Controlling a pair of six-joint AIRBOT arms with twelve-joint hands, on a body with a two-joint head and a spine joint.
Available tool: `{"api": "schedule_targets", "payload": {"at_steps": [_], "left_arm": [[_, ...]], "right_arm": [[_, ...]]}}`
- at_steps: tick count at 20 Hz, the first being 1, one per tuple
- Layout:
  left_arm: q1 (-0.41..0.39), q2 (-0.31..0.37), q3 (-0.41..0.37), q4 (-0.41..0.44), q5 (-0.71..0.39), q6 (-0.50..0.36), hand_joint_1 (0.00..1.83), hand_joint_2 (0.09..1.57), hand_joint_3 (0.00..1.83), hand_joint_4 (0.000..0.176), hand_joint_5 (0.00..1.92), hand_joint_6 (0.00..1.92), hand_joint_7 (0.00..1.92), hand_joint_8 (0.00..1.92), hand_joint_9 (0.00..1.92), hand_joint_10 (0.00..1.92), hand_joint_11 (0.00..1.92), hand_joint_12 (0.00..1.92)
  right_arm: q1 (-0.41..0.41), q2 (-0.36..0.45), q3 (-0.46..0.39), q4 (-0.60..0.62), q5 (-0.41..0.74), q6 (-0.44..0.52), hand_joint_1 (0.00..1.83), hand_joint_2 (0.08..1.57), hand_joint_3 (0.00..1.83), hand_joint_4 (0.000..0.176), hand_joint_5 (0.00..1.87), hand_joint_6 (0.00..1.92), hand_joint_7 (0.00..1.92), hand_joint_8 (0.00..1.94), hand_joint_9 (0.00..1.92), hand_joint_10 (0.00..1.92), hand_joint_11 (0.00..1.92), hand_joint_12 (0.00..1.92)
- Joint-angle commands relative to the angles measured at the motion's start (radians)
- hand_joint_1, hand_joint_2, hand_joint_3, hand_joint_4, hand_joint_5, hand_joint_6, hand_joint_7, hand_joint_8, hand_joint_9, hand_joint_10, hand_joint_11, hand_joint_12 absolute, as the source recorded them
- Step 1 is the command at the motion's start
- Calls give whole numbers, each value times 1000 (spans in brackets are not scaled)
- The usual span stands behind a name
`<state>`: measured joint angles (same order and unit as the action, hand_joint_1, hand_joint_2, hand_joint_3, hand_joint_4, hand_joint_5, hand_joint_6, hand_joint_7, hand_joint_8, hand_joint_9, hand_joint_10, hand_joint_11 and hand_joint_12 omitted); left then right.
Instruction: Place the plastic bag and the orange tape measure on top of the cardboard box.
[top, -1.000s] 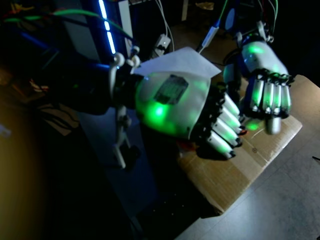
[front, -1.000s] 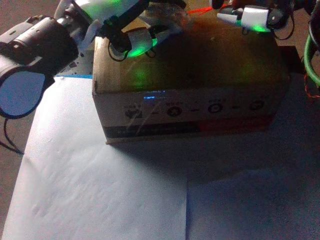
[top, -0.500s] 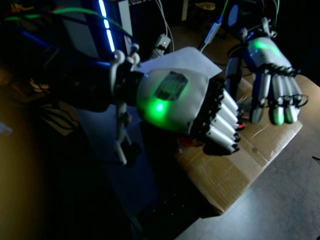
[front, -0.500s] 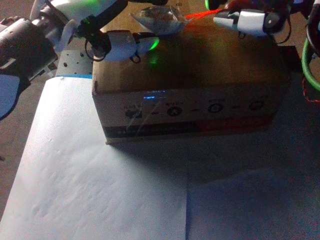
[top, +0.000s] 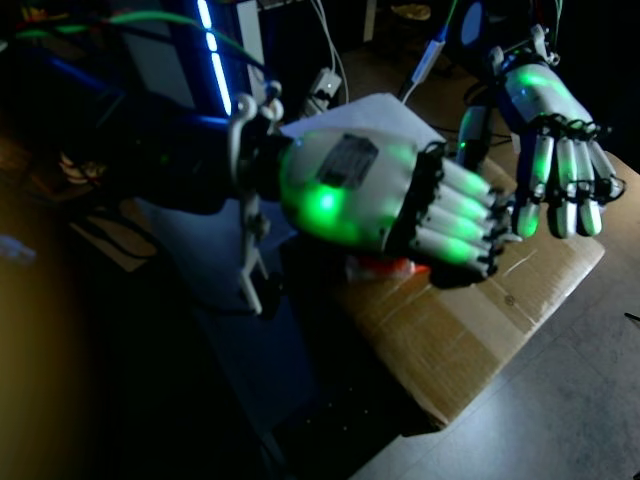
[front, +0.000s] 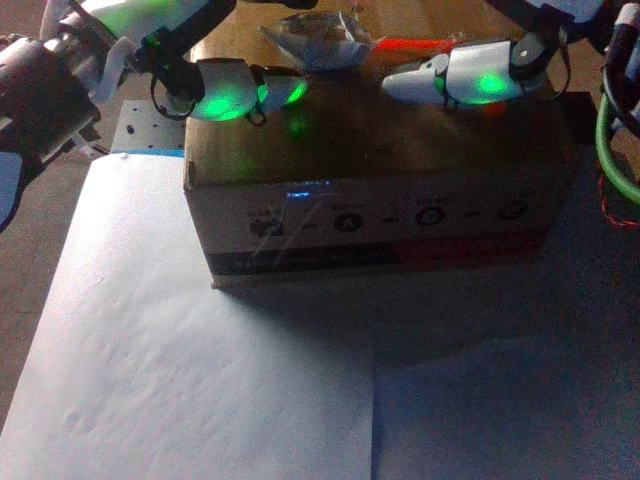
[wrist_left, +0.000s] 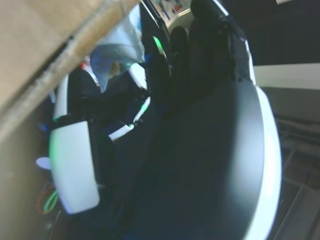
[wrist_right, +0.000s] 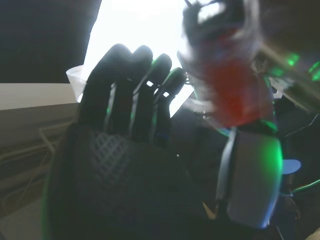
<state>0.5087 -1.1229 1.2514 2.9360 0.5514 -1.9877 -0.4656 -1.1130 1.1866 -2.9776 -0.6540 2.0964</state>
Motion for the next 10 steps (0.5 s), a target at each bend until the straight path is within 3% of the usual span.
{"api": "schedule_targets", "payload": {"at_steps": [1, 3, 5, 6, 8, 9, 10], "left_arm": [[-3, 5, 1, 11, 96, 11, 950, 955, 0, 0, 603, 17, 367, 11, 309, 70, 0, 1347], [0, 10, -2, 6, 105, 11, 927, 982, 6, 0, 589, 10, 355, 2, 301, 71, 0, 1330], [0, 26, -15, 9, 122, 11, 889, 1003, 3, 0, 523, 2, 316, 0, 276, 48, 0, 1234], [-3, 38, -26, 13, 132, 11, 895, 998, 0, 0, 528, 5, 348, 10, 309, 62, 0, 1313], [-26, 59, -41, 37, 142, 11, 829, 1010, 2, 7, 493, 1, 279, 2, 177, 2, 0, 700], [-51, 67, -48, 62, 143, 11, 820, 994, 0, 27, 499, 3, 267, 0, 168, 0, 0, 710], [-71, 73, -54, 76, 149, 11, 761, 971, 0, 56, 507, 14, 269, 15, 272, 60, 0, 1556]], "right_arm": [[13, 8, -1, -33, -136, 1, 740, 900, 2, 0, 229, 786, 271, 637, 179, 1111, 93, 1786], [13, 20, -4, -33, -148, 1, 687, 880, 0, 0, 151, 787, 215, 597, 78, 1173, 45, 1867], [14, 43, -17, -33, -173, 1, 604, 908, 5, 0, 3, 756, 13, 906, 1, 1294, 12, 1921], [14, 58, -22, -33, -180, 1, 606, 927, 6, 0, 3, 624, 14, 841, 0, 1223, 0, 1921], [24, 78, -27, -34, -187, 1, 707, 936, 1, 0, 88, 432, 38, 836, 0, 1200, 0, 1884], [27, 91, -30, -34, -189, 1, 704, 937, 1, 0, 102, 398, 64, 813, 14, 1188, 0, 1875], [31, 102, -34, -34, -197, 1, 675, 945, 2, 0, 140, 227, 142, 659, 95, 1055, 0, 1848]]}}
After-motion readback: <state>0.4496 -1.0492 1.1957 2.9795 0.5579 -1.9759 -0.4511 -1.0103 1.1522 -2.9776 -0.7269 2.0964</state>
